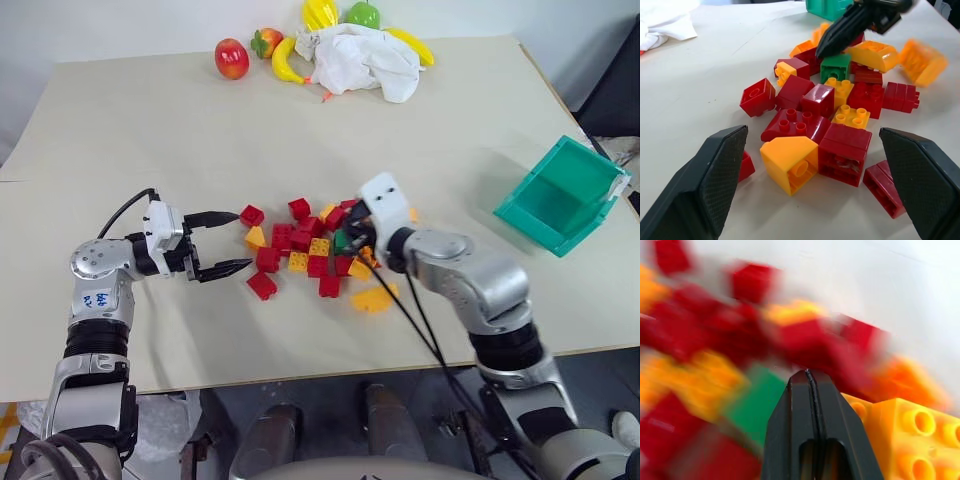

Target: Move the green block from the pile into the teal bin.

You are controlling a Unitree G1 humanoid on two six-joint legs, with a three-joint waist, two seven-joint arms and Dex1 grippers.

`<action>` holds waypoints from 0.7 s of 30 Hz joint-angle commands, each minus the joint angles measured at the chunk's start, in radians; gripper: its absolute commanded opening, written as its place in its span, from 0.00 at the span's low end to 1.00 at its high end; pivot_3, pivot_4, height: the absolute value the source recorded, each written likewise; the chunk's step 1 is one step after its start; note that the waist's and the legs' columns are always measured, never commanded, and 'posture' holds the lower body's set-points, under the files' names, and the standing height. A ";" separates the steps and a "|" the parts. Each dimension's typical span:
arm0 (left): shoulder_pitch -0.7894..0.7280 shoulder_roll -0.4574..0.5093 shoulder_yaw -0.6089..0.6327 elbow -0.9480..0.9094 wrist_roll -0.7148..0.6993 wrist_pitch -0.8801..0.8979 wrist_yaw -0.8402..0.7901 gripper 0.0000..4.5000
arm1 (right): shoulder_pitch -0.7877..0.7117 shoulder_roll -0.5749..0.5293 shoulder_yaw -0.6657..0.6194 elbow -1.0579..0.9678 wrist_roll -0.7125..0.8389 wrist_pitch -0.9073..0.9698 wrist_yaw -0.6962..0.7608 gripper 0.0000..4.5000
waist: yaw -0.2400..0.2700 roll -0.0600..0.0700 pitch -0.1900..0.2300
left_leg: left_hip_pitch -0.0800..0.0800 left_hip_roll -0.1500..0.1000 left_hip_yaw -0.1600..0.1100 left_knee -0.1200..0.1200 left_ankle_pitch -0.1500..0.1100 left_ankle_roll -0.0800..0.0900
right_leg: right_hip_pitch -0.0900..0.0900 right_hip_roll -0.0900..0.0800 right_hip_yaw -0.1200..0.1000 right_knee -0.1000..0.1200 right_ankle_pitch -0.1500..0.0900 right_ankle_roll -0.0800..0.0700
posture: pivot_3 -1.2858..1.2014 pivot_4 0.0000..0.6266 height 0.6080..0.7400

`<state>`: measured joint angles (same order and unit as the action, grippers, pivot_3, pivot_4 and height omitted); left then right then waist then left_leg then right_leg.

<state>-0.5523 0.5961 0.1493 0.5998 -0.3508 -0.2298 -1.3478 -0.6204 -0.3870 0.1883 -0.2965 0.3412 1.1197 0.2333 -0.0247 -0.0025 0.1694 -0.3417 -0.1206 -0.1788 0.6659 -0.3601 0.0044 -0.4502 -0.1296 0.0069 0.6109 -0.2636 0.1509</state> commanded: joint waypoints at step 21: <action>-0.074 -0.026 0.000 0.058 -0.023 -0.027 -0.075 1.00 | 0.427 -0.633 -0.582 -0.167 0.253 -0.250 0.723 0.58 | 0.033 -0.001 0.000 | -0.014 -0.002 0.003 0.014 -0.001 0.002 | -0.010 -0.002 0.001 0.000 0.002 0.003 | 0.52 0.24 1.00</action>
<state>-0.6160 0.5644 0.1390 0.6531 -0.3538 -0.2429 -1.4084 -0.2064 -0.9931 -0.3367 -0.4566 0.5829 0.8922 0.9193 0.0080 -0.0032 0.1698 -0.3553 -0.1230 -0.1752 0.6803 -0.3612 0.0069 -0.4604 -0.1311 0.0079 0.6112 -0.2611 0.1541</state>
